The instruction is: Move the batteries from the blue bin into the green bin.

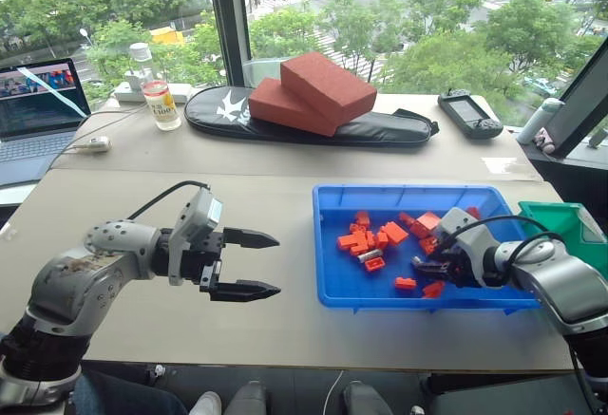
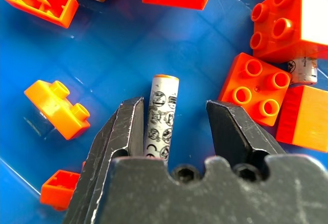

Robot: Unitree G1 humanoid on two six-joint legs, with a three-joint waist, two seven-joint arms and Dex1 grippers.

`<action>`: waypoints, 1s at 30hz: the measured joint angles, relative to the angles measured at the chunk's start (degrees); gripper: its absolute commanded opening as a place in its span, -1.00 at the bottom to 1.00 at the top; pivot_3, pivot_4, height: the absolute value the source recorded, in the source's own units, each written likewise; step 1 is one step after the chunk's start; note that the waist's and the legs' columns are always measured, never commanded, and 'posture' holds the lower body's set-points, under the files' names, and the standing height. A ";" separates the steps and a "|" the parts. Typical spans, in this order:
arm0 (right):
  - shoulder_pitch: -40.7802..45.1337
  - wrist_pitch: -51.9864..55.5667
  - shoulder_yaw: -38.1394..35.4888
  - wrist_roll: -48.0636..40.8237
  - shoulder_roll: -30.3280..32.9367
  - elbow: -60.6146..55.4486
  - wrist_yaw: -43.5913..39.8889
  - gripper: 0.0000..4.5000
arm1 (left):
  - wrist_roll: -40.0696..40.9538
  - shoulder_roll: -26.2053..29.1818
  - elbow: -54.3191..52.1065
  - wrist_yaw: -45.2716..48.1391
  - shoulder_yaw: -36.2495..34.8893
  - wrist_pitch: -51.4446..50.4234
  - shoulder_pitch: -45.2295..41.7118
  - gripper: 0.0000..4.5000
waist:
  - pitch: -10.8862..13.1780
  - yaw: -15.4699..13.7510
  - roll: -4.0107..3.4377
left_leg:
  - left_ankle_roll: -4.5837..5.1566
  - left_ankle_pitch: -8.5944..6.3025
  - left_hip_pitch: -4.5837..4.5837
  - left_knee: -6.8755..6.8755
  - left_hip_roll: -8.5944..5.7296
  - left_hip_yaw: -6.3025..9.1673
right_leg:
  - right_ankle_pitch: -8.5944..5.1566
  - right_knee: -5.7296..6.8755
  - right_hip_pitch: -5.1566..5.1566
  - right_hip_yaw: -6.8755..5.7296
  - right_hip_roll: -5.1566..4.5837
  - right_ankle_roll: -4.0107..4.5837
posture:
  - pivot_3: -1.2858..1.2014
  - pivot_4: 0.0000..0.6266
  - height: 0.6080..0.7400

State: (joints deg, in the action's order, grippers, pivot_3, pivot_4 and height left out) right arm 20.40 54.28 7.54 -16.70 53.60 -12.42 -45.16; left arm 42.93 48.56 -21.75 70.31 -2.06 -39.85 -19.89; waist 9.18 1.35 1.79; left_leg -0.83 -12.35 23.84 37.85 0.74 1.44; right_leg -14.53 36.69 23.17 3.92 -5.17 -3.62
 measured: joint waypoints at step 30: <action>1.11 -0.23 -28.27 8.90 0.48 10.70 25.29 -0.88 | 2.29 -2.52 -0.14 -2.77 0.07 -0.91 -2.50 1.00 | 0.06 -0.45 -0.09 | 0.00 0.00 0.02 0.00 -0.04 -0.04 | 0.00 -0.01 0.00 0.01 -0.04 0.00 | 0.03 -0.52 1.00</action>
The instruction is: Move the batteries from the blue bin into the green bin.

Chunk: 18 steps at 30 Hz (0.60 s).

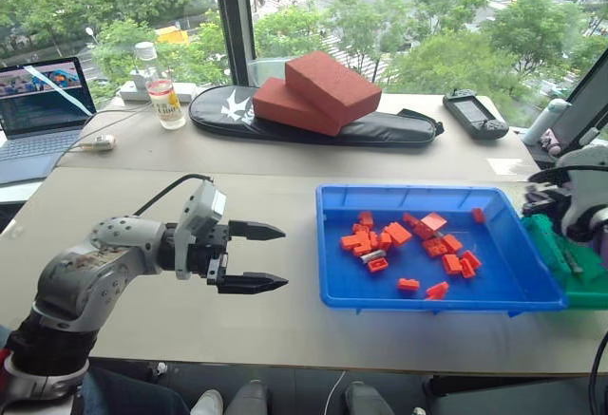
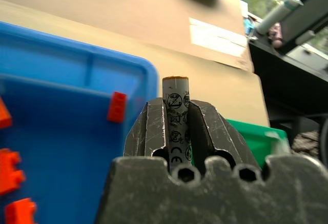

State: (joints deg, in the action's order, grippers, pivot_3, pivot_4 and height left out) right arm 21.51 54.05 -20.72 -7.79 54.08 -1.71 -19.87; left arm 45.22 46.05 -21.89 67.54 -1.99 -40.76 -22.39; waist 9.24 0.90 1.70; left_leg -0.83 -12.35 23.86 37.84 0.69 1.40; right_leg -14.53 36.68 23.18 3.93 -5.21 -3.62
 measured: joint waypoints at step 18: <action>-4.12 0.11 -1.29 2.10 -1.26 5.80 1.30 0.43 | -0.34 -1.55 -0.09 -3.40 0.04 -0.58 -1.46 1.00 | 0.01 1.21 -0.13 | 0.00 0.00 -0.02 -0.01 0.03 0.02 | -0.01 0.02 -0.01 0.03 0.06 0.01 | 0.03 -0.52 1.00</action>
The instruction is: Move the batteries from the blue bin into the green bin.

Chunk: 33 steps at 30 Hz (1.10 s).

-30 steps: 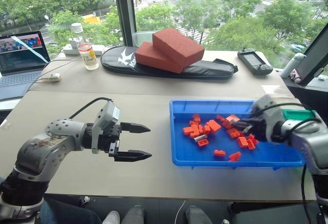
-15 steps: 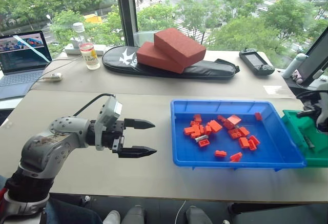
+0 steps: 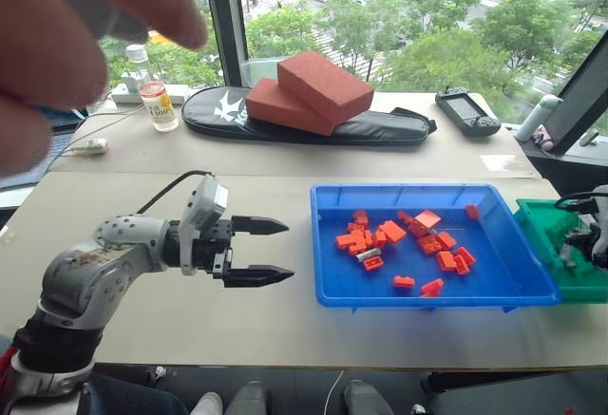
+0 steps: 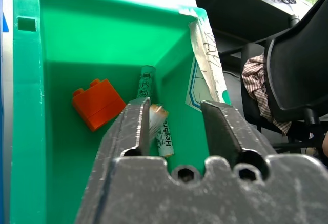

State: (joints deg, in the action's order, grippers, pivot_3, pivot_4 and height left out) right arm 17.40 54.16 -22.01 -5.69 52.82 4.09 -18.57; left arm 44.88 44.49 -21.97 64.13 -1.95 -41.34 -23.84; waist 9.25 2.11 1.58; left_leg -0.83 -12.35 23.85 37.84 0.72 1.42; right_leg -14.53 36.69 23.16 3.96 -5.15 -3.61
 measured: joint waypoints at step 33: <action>14.23 2.77 21.75 -11.03 -11.25 -3.11 -11.98 0.73 | -0.83 -1.09 0.46 -1.10 0.35 0.20 -1.47 1.00 | 0.17 -0.12 -0.12 | 0.00 0.00 0.12 0.02 -0.01 0.09 | 0.00 0.02 0.09 0.00 0.02 0.00 | 0.03 -0.52 1.00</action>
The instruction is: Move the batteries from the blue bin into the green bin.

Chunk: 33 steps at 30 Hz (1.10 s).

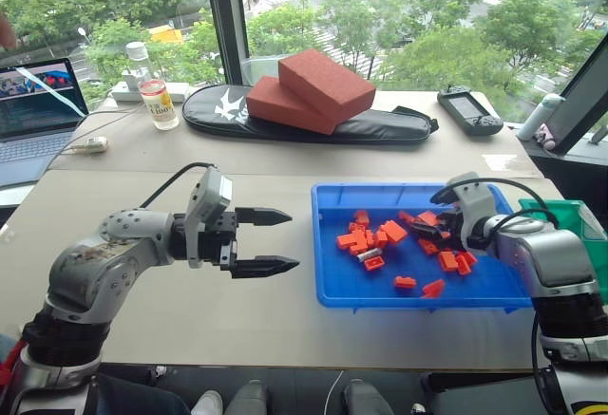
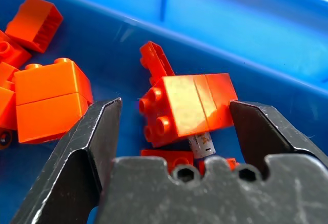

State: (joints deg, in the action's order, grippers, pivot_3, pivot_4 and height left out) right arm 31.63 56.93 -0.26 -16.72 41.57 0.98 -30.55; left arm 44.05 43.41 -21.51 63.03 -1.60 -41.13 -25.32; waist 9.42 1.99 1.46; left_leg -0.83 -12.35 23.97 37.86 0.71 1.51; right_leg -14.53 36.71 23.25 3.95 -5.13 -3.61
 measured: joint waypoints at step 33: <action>1.53 -14.06 1.85 4.59 -1.82 11.97 -8.14 0.99 | -0.19 0.22 -0.24 -0.03 -0.03 0.03 2.46 1.00 | 0.00 0.39 0.00 | 0.00 0.00 -0.02 0.00 0.02 0.02 | 0.00 0.04 0.00 0.00 0.03 0.00 | 0.03 -0.52 1.00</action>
State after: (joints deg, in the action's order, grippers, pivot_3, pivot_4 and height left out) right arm 33.16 42.87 1.59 -12.13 39.75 12.94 -38.69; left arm 43.87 43.62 -21.75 63.00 -1.63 -41.11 -22.86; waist 9.42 2.38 1.46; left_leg -0.83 -12.35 23.95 37.85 0.73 1.53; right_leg -14.53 36.75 23.25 3.95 -5.11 -3.60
